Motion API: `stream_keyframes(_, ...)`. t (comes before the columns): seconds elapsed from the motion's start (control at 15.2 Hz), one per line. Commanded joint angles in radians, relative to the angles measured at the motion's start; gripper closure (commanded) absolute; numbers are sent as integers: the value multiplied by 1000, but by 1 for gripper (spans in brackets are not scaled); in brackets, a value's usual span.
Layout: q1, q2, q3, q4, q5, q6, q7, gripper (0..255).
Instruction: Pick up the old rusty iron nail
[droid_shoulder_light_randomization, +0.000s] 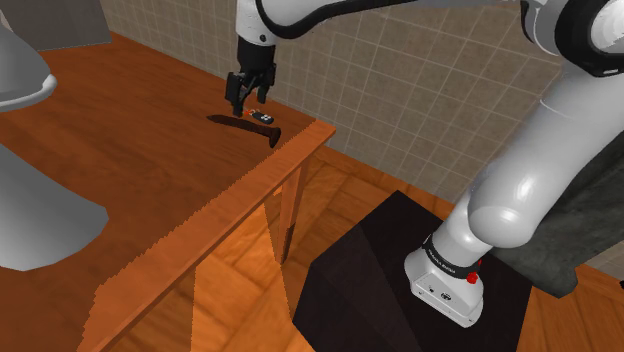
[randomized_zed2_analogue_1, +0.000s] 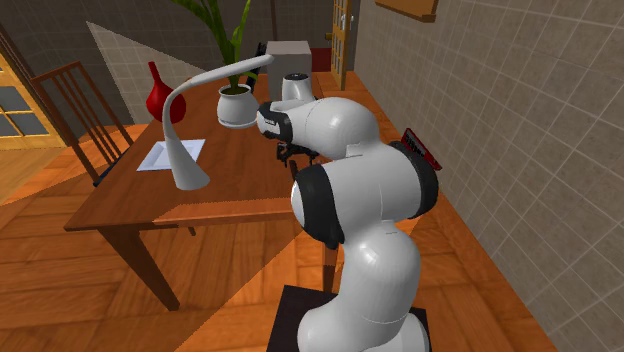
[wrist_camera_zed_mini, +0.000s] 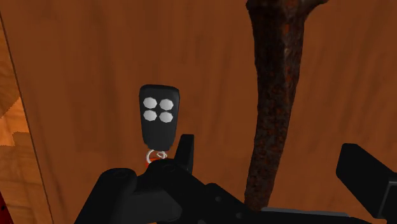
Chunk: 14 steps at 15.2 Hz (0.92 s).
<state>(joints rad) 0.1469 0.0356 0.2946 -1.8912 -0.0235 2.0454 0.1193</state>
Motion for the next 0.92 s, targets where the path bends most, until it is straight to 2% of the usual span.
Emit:
stream_keyframes(0.0, 14, 56, 12, 54, -20, 5, 9, 0)
stream_keyframes(0.59, 16, 80, 11, -19, -31, 101, 17, 0)
stream_keyframes(0.66, 16, 80, 10, -19, -31, 102, 17, 255)
stream_keyframes(0.86, 16, 79, 11, -20, -31, 101, 17, 255)
